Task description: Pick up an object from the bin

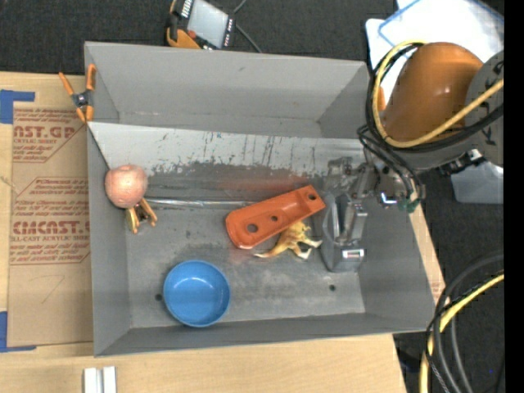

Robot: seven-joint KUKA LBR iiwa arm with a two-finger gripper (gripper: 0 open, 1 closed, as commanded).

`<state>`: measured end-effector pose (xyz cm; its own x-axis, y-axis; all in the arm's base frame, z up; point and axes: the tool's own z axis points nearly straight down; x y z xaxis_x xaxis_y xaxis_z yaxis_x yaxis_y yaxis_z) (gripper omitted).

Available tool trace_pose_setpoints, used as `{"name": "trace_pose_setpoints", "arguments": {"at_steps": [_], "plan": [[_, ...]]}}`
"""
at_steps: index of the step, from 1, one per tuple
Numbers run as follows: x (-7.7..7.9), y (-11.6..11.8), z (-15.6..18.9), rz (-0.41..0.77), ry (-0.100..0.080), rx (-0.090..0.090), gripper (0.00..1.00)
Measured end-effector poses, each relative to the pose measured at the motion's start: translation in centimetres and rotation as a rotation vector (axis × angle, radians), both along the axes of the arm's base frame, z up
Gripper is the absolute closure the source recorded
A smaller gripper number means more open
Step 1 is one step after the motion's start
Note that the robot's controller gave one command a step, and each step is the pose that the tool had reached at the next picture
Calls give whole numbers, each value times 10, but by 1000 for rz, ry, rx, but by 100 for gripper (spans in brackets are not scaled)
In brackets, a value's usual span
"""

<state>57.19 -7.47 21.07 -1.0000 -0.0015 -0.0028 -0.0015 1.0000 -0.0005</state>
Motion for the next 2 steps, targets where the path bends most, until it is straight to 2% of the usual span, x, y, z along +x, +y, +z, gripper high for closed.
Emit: {"name": "trace_pose_setpoints", "arguments": {"at_steps": [1, 2], "plan": [[0, 0, 0, 0, 0, 0, 0], [2, 12, -87, -22, 1, 2, 0]]}}
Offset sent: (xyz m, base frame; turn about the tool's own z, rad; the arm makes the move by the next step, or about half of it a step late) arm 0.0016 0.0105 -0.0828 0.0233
